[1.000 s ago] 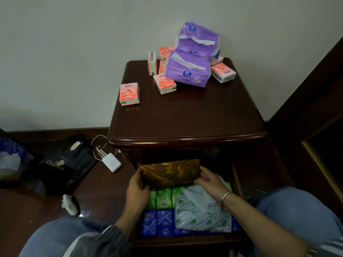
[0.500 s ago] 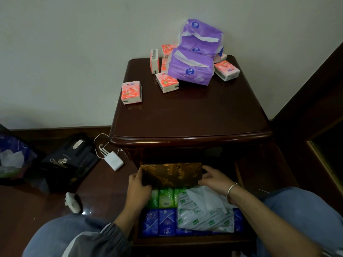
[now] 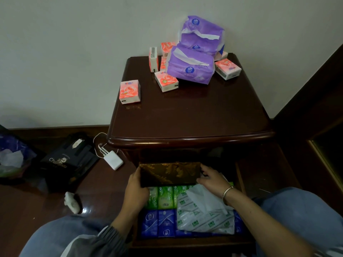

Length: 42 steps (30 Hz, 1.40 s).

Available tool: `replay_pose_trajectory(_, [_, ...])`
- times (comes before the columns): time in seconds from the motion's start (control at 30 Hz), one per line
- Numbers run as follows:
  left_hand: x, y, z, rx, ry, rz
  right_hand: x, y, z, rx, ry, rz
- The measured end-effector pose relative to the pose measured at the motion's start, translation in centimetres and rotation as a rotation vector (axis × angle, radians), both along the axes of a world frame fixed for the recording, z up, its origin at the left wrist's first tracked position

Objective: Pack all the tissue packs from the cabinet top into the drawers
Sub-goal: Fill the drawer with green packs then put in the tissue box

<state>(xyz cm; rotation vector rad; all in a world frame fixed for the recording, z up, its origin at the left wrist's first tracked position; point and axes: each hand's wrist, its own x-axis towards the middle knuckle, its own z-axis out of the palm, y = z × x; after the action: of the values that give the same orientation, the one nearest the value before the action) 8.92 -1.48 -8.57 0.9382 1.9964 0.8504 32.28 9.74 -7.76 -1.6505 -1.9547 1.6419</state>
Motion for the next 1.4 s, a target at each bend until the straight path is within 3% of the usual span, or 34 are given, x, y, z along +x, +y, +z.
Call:
replay_pose_trajectory(0.17, [0.0, 0.3, 0.5, -0.04, 0.053, -0.076, 0.3, 0.0, 0.2, -0.057, 0.047, -0.021])
replay_pose_trajectory(0.37, [-0.2, -0.1, 0.8, -0.084, -0.004, -0.067, 0.1, -0.1, 0.5, -0.078, -0.047, 0.076])
replay_pose_trajectory(0.57, [-0.1, 0.0, 0.4, -0.029, -0.094, -0.027, 0.2, 0.3, 1.1, -0.175, 0.127, -0.189])
replay_pose_trajectory(0.73, [-0.3, 0.5, -0.3, -0.033, -0.019, 0.005, 0.2, 0.0, 0.6, -0.217, 0.228, -0.266])
replay_pose_trajectory(1.0, [0.0, 1.1, -0.6, 0.012, -0.106, 0.036, -0.2, -0.1, 0.0, -0.224, 0.303, -0.294])
replay_pose_trajectory(1.27, [0.3, 1.3, 0.1, -0.099, 0.124, 0.029, 0.2, -0.1, -0.6, -0.183, 0.268, -0.217])
replay_pose_trajectory(1.4, [0.6, 1.2, 0.2, -0.152, 0.145, 0.017, 0.3, -0.2, -1.0, -0.158, 0.246, -0.206])
